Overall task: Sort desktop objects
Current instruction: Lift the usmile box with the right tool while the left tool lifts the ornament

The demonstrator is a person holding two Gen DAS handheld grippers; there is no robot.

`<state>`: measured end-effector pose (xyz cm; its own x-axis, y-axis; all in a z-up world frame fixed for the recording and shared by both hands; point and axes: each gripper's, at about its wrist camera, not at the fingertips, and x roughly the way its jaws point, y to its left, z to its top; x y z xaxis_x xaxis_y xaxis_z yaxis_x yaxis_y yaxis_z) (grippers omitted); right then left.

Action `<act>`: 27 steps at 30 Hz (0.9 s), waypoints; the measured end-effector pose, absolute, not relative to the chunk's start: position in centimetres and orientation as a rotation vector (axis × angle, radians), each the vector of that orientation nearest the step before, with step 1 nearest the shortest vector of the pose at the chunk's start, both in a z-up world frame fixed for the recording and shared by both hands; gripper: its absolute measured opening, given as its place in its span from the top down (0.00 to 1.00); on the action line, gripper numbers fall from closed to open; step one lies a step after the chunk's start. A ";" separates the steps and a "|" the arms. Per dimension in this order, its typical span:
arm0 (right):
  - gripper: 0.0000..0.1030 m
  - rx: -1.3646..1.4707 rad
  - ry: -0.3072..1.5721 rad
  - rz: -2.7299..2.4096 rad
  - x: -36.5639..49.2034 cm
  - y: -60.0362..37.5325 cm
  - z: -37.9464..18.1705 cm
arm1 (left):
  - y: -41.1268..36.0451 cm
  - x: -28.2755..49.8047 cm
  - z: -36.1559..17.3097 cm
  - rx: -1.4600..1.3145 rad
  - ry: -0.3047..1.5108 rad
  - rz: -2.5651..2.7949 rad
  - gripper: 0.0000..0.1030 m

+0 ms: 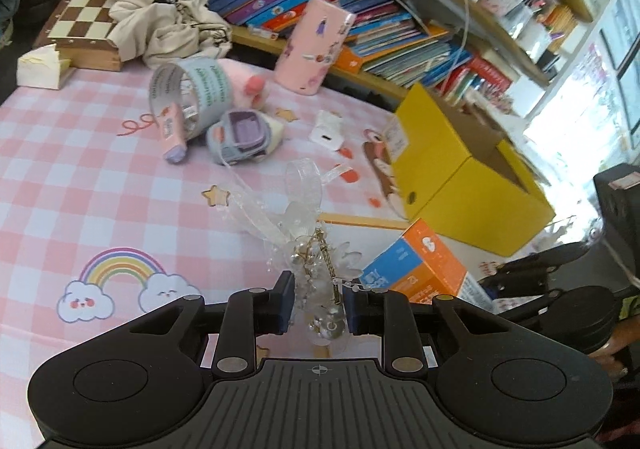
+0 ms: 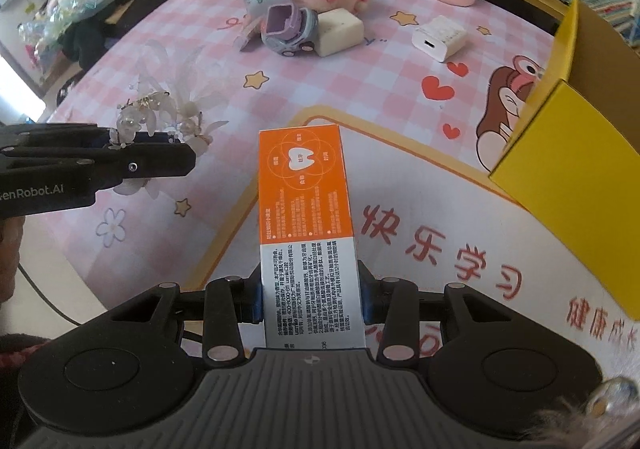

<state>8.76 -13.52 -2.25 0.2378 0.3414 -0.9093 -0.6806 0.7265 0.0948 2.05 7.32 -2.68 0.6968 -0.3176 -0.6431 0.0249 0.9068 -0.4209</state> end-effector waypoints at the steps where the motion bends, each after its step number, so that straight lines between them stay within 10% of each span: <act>1: 0.63 -0.344 1.131 0.712 8.6 -13.7 -2.1 | 7.3 1.9 -2.5 -0.406 0.779 -0.206 0.77; 27: 0.63 -0.175 1.150 0.499 3.6 -16.8 -1.8 | 5.3 0.4 -1.5 -0.324 0.792 -0.459 0.77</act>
